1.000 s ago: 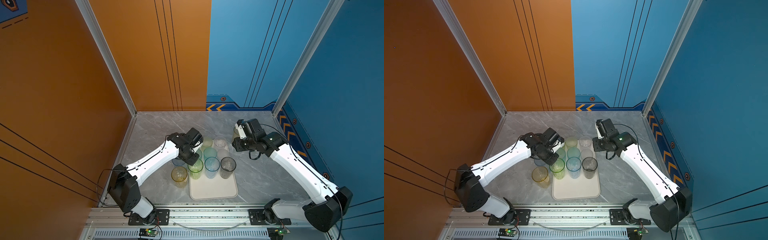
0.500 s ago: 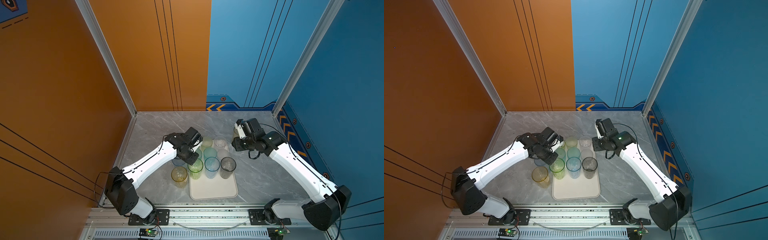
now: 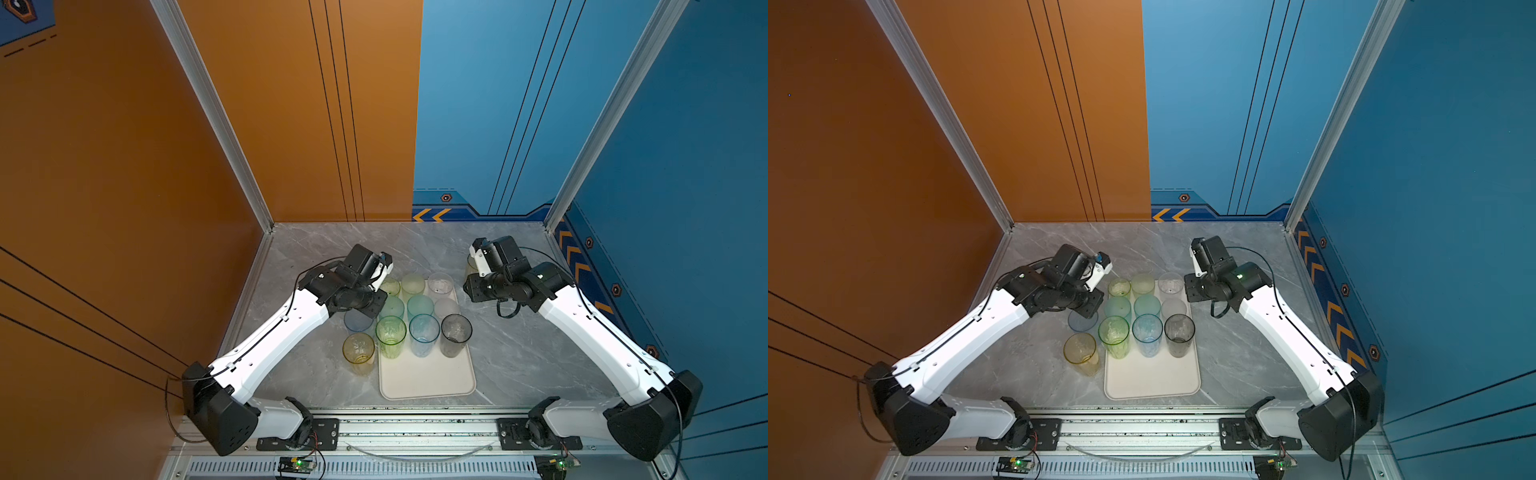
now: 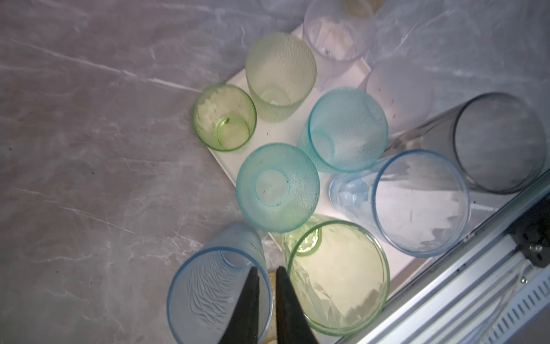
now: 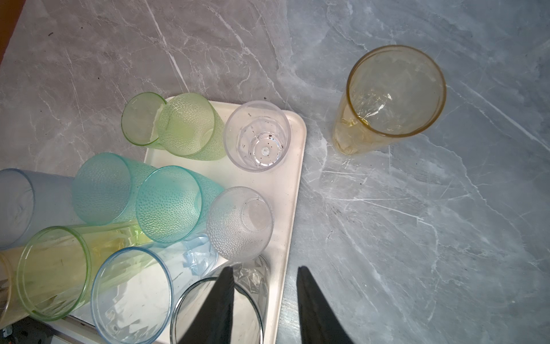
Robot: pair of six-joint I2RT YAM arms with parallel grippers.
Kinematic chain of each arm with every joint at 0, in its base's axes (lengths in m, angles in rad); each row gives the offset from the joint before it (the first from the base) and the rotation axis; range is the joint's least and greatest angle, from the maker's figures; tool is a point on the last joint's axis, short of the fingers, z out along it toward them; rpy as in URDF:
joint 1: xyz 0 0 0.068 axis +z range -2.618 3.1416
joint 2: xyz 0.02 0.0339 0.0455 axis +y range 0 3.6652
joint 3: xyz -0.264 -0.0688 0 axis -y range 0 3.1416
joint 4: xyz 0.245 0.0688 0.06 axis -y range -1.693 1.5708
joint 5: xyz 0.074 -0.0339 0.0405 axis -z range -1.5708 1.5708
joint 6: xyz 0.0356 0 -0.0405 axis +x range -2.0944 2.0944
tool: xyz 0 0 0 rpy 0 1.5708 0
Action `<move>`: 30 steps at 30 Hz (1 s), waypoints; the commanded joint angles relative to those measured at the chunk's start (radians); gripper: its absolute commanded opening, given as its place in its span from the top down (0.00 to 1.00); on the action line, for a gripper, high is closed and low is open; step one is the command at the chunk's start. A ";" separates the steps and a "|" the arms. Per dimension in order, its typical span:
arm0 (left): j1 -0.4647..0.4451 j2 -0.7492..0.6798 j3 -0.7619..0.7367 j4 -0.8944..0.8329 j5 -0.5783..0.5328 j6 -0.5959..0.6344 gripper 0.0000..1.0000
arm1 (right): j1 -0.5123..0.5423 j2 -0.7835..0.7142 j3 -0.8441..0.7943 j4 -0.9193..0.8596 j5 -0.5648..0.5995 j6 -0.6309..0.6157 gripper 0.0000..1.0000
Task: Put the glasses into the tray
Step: 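Withdraw the left gripper from the tray while the right moves over the yellow cup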
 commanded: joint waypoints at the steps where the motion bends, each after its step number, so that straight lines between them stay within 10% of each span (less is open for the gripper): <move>1: 0.042 -0.085 -0.066 0.144 0.011 -0.038 0.86 | -0.012 0.015 0.030 -0.018 0.004 -0.009 0.65; 16: 0.303 -0.177 -0.315 0.492 0.024 -0.179 0.84 | -0.150 0.036 0.015 0.044 -0.002 0.009 0.66; 30: 0.321 -0.121 -0.361 0.547 0.036 -0.196 0.83 | -0.377 0.183 0.136 0.012 -0.054 -0.029 0.69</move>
